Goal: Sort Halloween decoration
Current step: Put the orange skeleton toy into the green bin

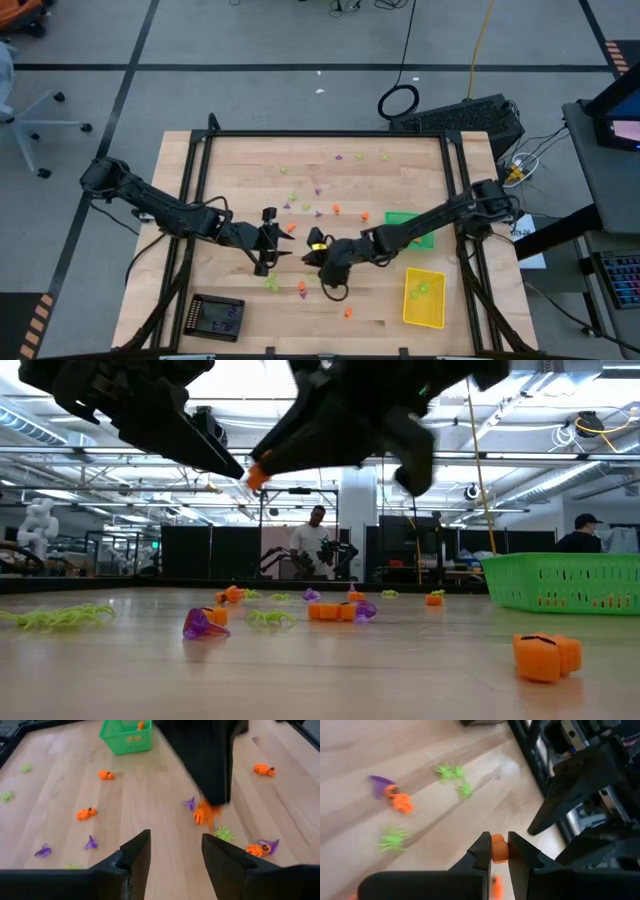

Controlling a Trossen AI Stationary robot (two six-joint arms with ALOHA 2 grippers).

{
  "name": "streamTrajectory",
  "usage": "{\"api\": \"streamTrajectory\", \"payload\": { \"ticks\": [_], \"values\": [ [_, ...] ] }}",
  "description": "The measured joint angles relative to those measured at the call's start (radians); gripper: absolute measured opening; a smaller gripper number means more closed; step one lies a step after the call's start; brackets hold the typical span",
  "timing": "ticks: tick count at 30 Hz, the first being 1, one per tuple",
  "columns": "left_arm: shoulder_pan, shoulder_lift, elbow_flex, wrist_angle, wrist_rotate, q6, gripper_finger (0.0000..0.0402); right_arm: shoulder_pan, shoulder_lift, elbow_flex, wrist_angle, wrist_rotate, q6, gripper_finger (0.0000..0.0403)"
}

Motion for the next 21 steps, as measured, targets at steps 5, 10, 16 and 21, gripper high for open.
{"api": "streamTrajectory", "payload": {
  "ticks": [5,10,16,21],
  "values": [
    [0.000,0.000,0.000,0.001,0.001,0.000,0.0180,0.040,-0.100,0.000,-0.178,0.026,0.148,0.0022],
    [0.002,0.000,0.000,0.037,-0.002,0.000,0.0180,0.065,-0.214,0.000,-0.411,0.079,0.394,0.0022],
    [0.002,0.000,0.000,0.128,-0.018,0.002,0.0180,0.071,-0.351,0.000,-0.650,0.098,0.732,0.0022],
    [0.002,0.000,0.000,0.141,-0.018,0.002,0.0180,0.070,-0.409,0.000,-0.800,0.126,0.944,0.0022]
  ]
}}
